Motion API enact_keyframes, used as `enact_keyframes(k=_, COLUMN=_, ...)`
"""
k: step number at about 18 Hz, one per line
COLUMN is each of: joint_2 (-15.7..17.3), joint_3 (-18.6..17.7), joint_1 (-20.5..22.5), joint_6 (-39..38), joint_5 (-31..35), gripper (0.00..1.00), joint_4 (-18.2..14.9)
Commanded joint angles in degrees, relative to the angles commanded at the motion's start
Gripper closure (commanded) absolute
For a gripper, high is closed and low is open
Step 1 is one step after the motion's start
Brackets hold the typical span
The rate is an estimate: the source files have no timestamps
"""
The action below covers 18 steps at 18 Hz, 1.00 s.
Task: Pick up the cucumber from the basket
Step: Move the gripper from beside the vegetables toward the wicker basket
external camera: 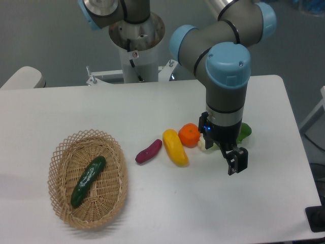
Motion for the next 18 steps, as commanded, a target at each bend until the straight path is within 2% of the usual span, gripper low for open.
enact_keyframes(k=7, joint_2=0.4, joint_3=-0.4, joint_1=-2.5, joint_6=-0.7, joint_5=0.0, gripper=0.0, joint_4=-0.8)
enact_keyframes(k=9, joint_2=0.8, joint_3=-2.8, joint_1=-4.0, joint_6=-1.2, joint_5=-0.6, gripper=0.0, joint_4=-0.6)
enact_keyframes(k=11, joint_2=2.2, joint_3=-5.0, joint_1=-5.8, joint_6=-8.2, joint_5=-0.7, gripper=0.0, joint_4=-0.3)
enact_keyframes(k=15, joint_2=2.3, joint_3=-5.4, joint_1=-11.8, joint_6=-25.3, joint_5=-0.8, gripper=0.0, joint_4=-0.1)
enact_keyframes(k=18, joint_2=1.9, joint_3=-6.9, joint_1=-17.0, joint_6=-32.4, joint_5=0.1, gripper=0.0, joint_4=0.0)
